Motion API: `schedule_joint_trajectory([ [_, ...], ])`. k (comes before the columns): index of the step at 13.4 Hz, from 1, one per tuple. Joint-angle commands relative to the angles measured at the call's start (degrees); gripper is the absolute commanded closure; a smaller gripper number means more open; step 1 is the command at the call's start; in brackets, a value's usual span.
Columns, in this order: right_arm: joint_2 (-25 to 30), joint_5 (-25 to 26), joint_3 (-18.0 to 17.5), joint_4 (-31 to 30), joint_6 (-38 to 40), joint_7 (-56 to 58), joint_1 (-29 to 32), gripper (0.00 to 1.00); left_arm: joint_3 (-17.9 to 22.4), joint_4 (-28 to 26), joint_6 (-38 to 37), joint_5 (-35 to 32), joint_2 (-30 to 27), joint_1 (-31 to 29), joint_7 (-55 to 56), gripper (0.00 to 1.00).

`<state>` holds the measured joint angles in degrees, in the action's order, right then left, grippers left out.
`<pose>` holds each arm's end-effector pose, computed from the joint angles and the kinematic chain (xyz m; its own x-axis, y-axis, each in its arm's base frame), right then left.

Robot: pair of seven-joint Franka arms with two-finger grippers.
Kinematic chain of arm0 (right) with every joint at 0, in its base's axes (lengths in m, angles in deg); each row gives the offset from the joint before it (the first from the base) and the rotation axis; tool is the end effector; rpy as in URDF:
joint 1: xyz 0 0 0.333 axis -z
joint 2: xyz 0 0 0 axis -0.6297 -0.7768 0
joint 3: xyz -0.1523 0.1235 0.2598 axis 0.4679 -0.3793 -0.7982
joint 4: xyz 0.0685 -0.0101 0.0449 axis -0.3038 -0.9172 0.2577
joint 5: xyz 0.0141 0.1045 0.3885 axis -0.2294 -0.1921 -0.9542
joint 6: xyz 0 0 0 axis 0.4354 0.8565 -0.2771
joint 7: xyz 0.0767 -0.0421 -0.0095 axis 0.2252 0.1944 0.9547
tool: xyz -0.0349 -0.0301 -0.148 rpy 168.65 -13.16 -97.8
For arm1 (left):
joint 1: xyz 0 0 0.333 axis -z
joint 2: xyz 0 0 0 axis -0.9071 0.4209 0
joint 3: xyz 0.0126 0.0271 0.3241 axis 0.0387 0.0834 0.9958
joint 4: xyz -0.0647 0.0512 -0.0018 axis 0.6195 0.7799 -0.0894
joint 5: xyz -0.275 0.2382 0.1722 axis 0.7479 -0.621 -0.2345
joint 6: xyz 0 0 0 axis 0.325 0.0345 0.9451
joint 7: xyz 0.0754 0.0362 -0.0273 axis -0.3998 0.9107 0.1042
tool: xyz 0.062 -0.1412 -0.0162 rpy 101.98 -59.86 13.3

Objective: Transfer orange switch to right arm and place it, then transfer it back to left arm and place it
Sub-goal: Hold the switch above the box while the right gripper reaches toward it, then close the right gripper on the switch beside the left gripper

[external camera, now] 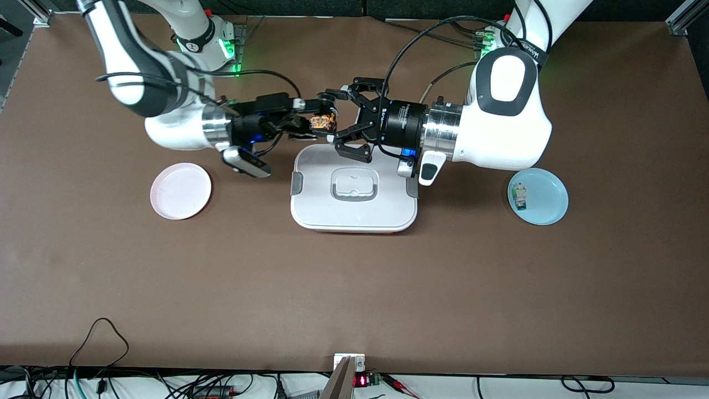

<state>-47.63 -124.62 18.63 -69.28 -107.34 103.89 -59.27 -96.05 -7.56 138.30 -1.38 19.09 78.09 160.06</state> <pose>0.5361 0.3897 0.4671 0.9902 -0.0193 -0.1382 -0.1311 0.2101 -0.9688 0.5846 -0.4495 0.5298 -0.0699 0.1377 -0.9880 0.9716 -0.2150 -0.0987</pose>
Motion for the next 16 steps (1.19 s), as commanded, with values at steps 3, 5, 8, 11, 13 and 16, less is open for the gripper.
schedule_joint_trajectory([
  [3, 2.06, -1.45, -0.42, -1.36, -1.37, 1.03, 0.11, 0.01, 0.06, 1.67, -0.13, 0.42, 0.6, 0.29, 1.28, 1.0],
  [5, 2.5, -1.36, -0.33, -1.27, -0.76, -0.03, 1.25, 0.01, 0.06, 1.67, -0.13, 0.42, 0.6, 0.38, 1.28, 1.0],
  [8, 2.77, -1.27, -0.33, -1.18, -0.67, -0.73, 2.13, 0.01, 0.06, 1.67, -0.04, 0.42, 0.6, 0.38, 1.28, 1.0],
  [11, 2.51, -1.01, -0.33, -1.27, -0.76, 0.14, 2.22, 0.03, 0.06, 1.67, -0.04, 0.42, 0.6, 0.38, 1.28, 1.0],
  [13, 2.33, -0.92, -0.33, -1.27, -0.93, 0.41, 2.13, 0.06, 0.06, 1.75, -0.04, 0.42, 0.6, 0.38, 1.28, 1.0],
  [16, 2.16, -0.83, -0.33, -1.36, -0.85, 2.17, 2.05, 0.24, 0.06, 1.67, -0.04, 0.42, 0.6, 0.38, 1.28, 1.0],
])
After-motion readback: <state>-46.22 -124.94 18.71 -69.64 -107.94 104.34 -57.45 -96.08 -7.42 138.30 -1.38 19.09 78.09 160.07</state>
